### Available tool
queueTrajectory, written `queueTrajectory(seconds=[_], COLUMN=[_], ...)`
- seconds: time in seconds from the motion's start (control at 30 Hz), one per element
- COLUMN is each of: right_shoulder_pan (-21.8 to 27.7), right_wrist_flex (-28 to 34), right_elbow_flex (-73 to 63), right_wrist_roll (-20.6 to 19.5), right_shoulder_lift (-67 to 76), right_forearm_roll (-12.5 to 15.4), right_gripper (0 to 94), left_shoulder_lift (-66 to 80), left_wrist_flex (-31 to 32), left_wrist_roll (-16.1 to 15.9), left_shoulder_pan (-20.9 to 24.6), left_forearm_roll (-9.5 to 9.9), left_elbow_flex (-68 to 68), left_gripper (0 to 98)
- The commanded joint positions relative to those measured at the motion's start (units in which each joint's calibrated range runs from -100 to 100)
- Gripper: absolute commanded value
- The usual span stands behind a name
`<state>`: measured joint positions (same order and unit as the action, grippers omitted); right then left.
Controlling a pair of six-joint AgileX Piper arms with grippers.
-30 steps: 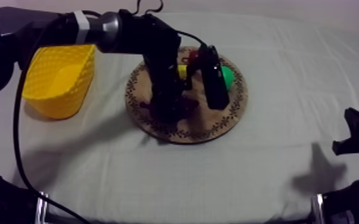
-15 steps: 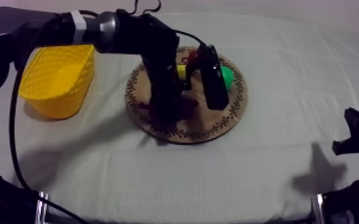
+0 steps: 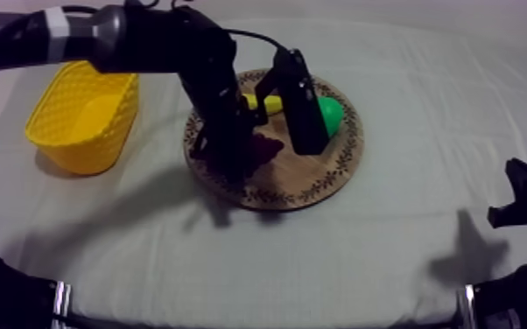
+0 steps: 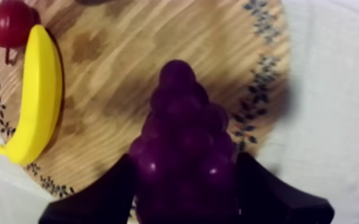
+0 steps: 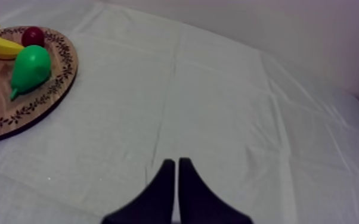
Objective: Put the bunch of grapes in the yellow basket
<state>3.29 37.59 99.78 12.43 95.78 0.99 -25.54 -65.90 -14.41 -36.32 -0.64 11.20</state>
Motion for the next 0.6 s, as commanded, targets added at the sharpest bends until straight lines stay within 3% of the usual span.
queueTrajectory(seconds=[0.0, 0.57], right_shoulder_pan=[0.0, 0.0], right_wrist_flex=[0.0, 0.0], right_elbow_flex=[0.0, 0.0], right_wrist_roll=[0.0, 0.0], right_shoulder_lift=[0.0, 0.0], right_forearm_roll=[0.0, 0.0], right_gripper=[0.3, 0.3], left_shoulder_lift=[4.0, 29.4], left_wrist_flex=[-1.0, -5.2], left_wrist_roll=[0.7, 9.3], left_shoulder_pan=[-0.8, -10.9], left_forearm_roll=[0.38, 2.4], left_elbow_flex=[0.6, 9.8], left_gripper=[44.3, 45.2])
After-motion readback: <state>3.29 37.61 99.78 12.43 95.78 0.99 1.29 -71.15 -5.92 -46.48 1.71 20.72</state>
